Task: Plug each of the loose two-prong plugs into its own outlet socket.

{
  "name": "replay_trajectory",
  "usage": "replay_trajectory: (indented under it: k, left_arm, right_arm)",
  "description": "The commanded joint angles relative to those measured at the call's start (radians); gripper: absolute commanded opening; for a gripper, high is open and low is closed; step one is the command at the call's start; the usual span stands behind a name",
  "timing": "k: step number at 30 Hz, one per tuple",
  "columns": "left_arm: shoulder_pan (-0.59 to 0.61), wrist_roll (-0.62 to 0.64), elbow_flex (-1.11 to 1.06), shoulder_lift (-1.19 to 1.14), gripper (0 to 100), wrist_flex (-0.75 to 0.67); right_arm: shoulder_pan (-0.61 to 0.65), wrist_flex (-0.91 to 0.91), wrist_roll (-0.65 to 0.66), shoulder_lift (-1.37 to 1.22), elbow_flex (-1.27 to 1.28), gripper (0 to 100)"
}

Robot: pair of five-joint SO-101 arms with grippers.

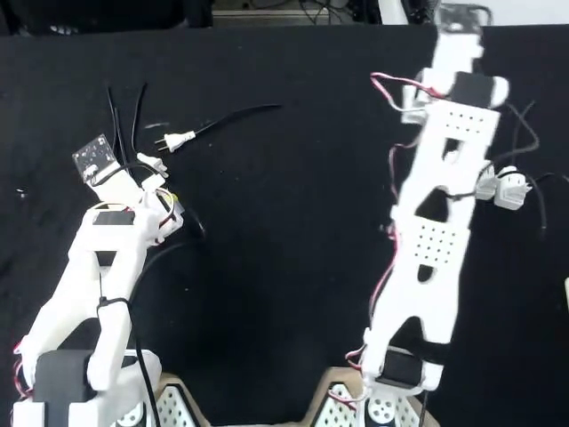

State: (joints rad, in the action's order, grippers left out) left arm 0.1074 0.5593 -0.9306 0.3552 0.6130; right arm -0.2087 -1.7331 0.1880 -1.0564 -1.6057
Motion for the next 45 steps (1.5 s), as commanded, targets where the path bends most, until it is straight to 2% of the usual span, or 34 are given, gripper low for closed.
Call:
replay_trajectory:
  k: [1, 5, 9, 16, 22, 25, 29, 32, 35, 40, 45]
  left_arm:
    - [0.010, 0.008, 0.013, 0.034, 20, -0.006]
    - [0.010, 0.008, 0.013, 0.031, 20, -0.006]
    - [0.010, 0.008, 0.013, 0.026, 20, -0.006]
    - [0.010, 0.008, 0.013, 0.025, 20, -0.006]
    - [0.010, 0.008, 0.013, 0.025, 20, -0.006]
    - [0.012, 0.005, 0.013, 0.031, 20, -0.006]
    - [0.012, -0.069, 0.024, 0.035, 20, -0.006]
    - [0.016, -0.124, 0.048, 0.034, 20, 0.002]
    - [0.076, -0.160, 0.096, 0.035, 20, 0.006]
    - [0.211, -0.264, 0.289, 0.014, 20, 0.181]
    - [0.254, -0.423, 0.493, -0.095, 20, 0.356]
  right_arm:
    - [0.114, -0.037, -0.037, 0.159, -0.036, 26.9]
    - [0.255, -0.037, -0.137, 0.295, 0.087, 26.9]
    - [0.385, -0.034, -0.164, 0.489, 0.381, 26.9]
    - [0.377, -0.026, -0.161, 0.777, 0.825, 26.9]
    - [0.376, 0.080, -0.144, 1.056, 1.182, 26.9]
    - [0.377, 0.178, -0.132, 1.219, 1.422, 26.9]
    - [0.379, 0.373, -0.132, 1.400, 1.773, 26.9]
    - [0.431, 0.529, -0.132, 1.512, 2.025, 26.9]
    - [0.512, 0.686, -0.127, 1.600, 2.258, 26.9]
    - [0.643, 0.947, -0.052, 1.705, 2.563, 26.9]
    - [0.695, 1.085, -0.034, 1.741, 2.703, 26.9]
